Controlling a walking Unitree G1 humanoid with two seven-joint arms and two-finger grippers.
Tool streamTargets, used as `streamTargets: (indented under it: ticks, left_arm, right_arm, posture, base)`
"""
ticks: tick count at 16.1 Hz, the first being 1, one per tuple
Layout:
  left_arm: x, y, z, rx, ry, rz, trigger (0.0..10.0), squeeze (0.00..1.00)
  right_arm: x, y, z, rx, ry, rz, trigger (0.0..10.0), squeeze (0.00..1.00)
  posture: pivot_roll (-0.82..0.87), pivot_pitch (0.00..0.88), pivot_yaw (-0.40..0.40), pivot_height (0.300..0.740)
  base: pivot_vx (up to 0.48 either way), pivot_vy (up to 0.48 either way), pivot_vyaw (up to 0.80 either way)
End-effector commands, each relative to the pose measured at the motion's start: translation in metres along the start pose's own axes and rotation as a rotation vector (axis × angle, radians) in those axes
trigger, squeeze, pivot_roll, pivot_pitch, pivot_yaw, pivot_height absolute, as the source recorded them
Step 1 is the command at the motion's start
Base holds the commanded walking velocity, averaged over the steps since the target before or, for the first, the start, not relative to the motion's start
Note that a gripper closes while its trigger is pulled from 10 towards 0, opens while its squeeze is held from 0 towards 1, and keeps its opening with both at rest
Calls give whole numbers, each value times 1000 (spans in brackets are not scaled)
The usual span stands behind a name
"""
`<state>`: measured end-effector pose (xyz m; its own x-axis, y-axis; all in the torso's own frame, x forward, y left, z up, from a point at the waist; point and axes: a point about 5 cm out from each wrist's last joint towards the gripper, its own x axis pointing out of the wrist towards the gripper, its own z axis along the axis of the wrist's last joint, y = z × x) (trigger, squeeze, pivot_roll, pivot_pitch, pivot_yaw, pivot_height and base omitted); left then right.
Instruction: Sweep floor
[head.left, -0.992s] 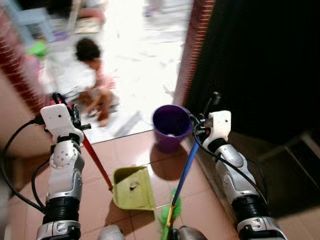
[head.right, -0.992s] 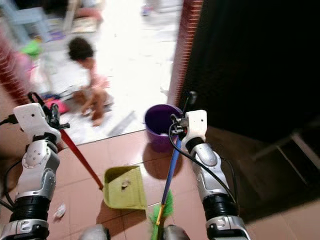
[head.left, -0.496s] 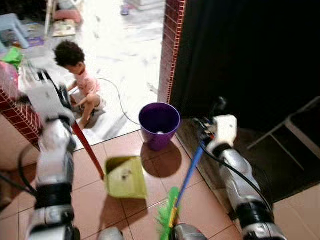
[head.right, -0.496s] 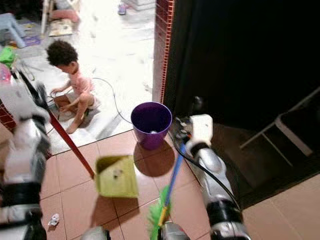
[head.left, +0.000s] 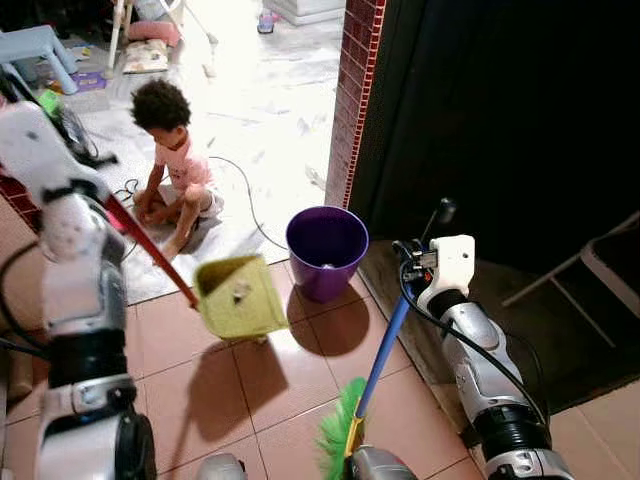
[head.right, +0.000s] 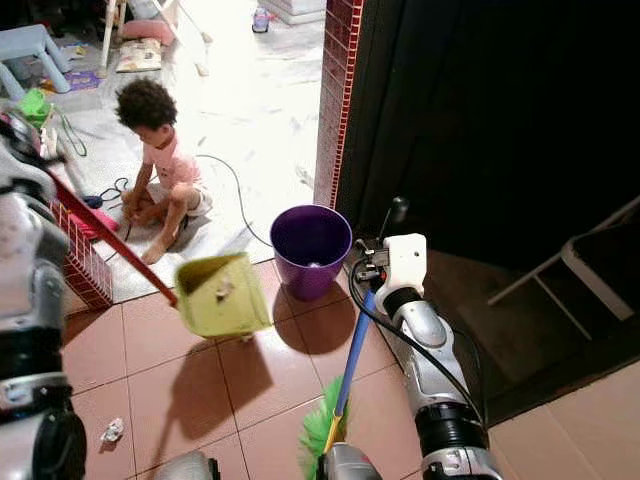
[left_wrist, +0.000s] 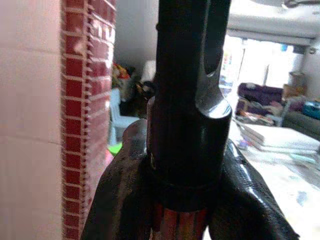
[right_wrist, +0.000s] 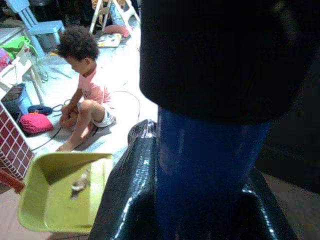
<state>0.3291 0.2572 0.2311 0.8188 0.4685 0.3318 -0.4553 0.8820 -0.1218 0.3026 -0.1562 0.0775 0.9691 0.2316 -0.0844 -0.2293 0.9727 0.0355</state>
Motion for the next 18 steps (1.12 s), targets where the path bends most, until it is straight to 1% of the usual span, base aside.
streamTargets:
  ticks: [1, 2, 4, 5, 7, 8, 9, 10, 11, 12, 14, 18]
  left_arm:
    - [12, 1, 30, -26, -122, 31, 10000, 0]
    - [19, 2, 38, -43, -146, 56, 10000, 0]
    - [25, 3, 45, -53, -169, 75, 10000, 0]
    - [30, 2, 47, -80, -166, 82, 10000, 0]
    - [35, -6, 46, -125, -142, 70, 10000, 0]
    - [37, -15, 45, -166, -129, 41, 10000, 0]
    - [37, -21, 46, -185, -130, 23, 10000, 0]
    - [37, -26, 48, -200, -142, 9, 10000, 0]
    - [38, -31, 50, -216, -154, -8, 10000, 0]
    - [38, -32, 51, -217, -156, -10, 10000, 0]
    - [41, -33, 55, -229, -180, -8, 10000, 0]
    - [43, -38, 56, -245, -190, -14, 10000, 0]
  right_arm:
    - [1, -2, 4, -35, -14, 8, 10000, 0]
    - [0, -1, 4, -34, -14, 11, 10000, 0]
    - [0, -1, 4, -31, -13, 12, 10000, 0]
    - [0, 0, 3, -19, -8, 18, 10000, 0]
    - [-1, 2, 2, -5, -4, 32, 10000, 0]
    - [-1, 3, 2, -8, 2, 40, 10000, 0]
    - [-2, 3, 1, -1, 3, 40, 10000, 0]
    - [-3, 3, 1, -19, -1, 38, 10000, 0]
    - [-4, 2, 0, -17, 5, 36, 10000, 0]
    - [-5, 2, -1, -16, 7, 36, 10000, 0]
    - [-8, 5, -5, -9, 29, 64, 10000, 0]
    - [-9, 12, -7, -2, 36, 100, 10000, 0]
  posture:
    - [-90, 0, 13, 740]
    - [-91, 0, 13, 740]
    - [-93, 0, 16, 740]
    - [-93, 0, 16, 740]
    - [-95, 0, 15, 740]
    - [-99, 0, 16, 740]
    - [-99, 0, 16, 740]
    - [-101, 0, 16, 740]
    - [-103, 0, 16, 740]
    - [-103, 0, 16, 740]
    - [-105, 0, 16, 740]
    - [-114, 0, 20, 740]
  base:
    - [0, 0, 0]
    - [0, 0, 0]
    - [0, 0, 0]
    - [0, 0, 0]
    - [0, 0, 0]
    - [0, 0, 0]
    - [0, 0, -656]
    - [0, 0, -800]
    - [0, 0, -544]
    - [0, 0, -544]
    - [0, 0, 0]
    - [183, 0, 0]
